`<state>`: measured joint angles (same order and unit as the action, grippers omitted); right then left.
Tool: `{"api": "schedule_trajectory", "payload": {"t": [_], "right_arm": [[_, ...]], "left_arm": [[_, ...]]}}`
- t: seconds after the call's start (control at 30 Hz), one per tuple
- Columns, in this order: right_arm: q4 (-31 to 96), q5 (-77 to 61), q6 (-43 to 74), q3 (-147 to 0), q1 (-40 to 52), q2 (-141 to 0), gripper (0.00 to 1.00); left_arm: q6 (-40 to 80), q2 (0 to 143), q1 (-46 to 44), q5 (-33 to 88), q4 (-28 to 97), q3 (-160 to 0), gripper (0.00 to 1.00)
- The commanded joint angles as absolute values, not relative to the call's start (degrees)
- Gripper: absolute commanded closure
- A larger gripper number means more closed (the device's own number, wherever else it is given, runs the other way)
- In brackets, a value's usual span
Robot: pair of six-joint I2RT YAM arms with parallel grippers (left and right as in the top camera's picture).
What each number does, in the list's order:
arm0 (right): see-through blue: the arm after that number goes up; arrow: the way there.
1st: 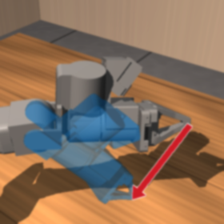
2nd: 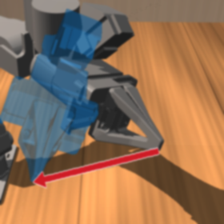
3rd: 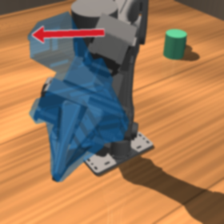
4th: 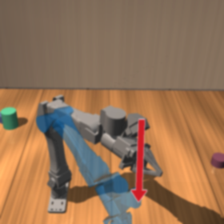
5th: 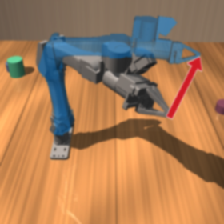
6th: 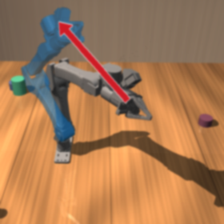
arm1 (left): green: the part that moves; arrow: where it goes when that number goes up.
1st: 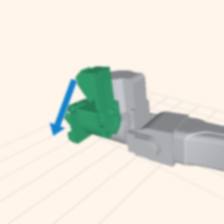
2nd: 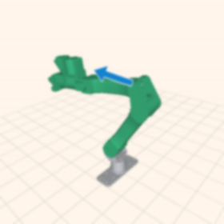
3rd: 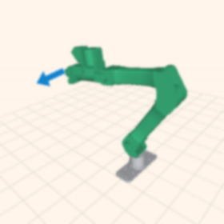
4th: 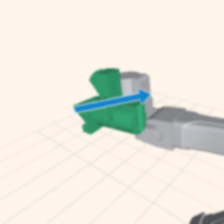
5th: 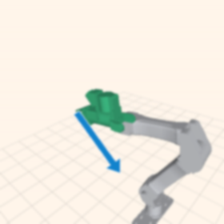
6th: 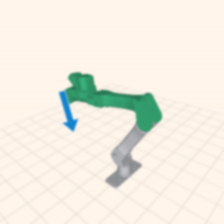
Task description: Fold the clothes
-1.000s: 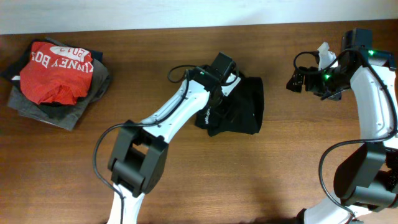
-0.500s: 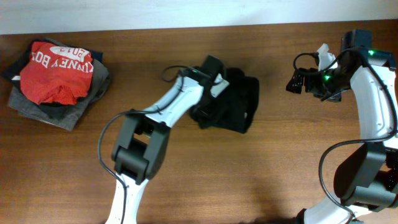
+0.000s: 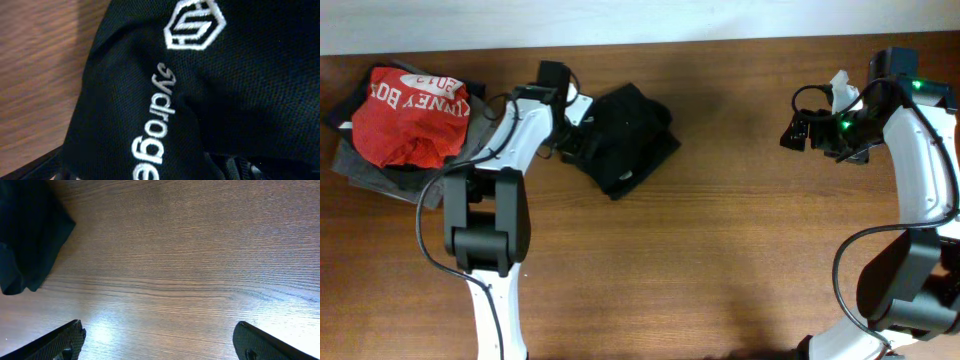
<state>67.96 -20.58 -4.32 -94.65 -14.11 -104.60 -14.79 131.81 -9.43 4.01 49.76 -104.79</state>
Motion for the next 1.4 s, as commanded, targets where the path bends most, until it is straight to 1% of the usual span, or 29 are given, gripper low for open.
{"api": "schedule_trajectory", "payload": {"t": [0.0, 0.2, 0.23, 0.43, 0.5, 0.67, 0.8, 1.03, 1.2, 1.37], "right_arm": [[68.12, -20.71, -4.29, -95.46, -13.91, -104.57, 0.01], [68.14, -20.71, -4.29, -95.46, -13.91, -104.57, 0.01], [68.14, -20.71, -4.29, -95.48, -13.91, -104.57, 0.01], [68.1, -20.71, -4.29, -95.48, -13.91, -104.57, 0.01], [68.1, -20.71, -4.29, -95.48, -13.91, -104.57, 0.01], [68.18, -20.73, -4.29, -95.48, -13.91, -104.57, 0.01], [68.42, -20.71, -4.29, -95.46, -13.91, -104.57, 0.01], [68.42, -20.73, -4.29, -95.46, -13.91, -104.57, 0.01], [68.42, -20.71, -4.27, -95.46, -13.91, -104.57, 0.01], [68.45, -20.71, -4.27, -95.46, -13.91, -104.57, 0.01]], "left_arm": [[-20.38, 133.43, -9.76, 1.23, 51.27, -108.16, 0.01], [-27.59, 128.29, -12.05, 3.29, 56.51, -117.23, 0.01], [-31.16, 126.28, -13.19, 4.91, 57.82, -118.39, 0.01], [-41.71, 122.1, -19.14, 13.76, 63.75, -118.56, 0.01], [-43.51, 122.3, -21.69, 14.24, 65.47, -117.99, 0.01], [-44.69, 122.5, -27.53, 13.5, 64.58, -115.77, 0.01], [-44.66, 122.93, -30.3, 6.94, 62.94, -113.12, 0.01], [-43.09, 124.09, -30.59, 4.64, 58.26, -107.28, 0.01], [-41.91, 126.65, -30.59, 3.99, 57.76, -106.63, 0.01], [-40.01, 129.16, -30.59, 0.45, 56.73, -106.59, 0.02]]}}
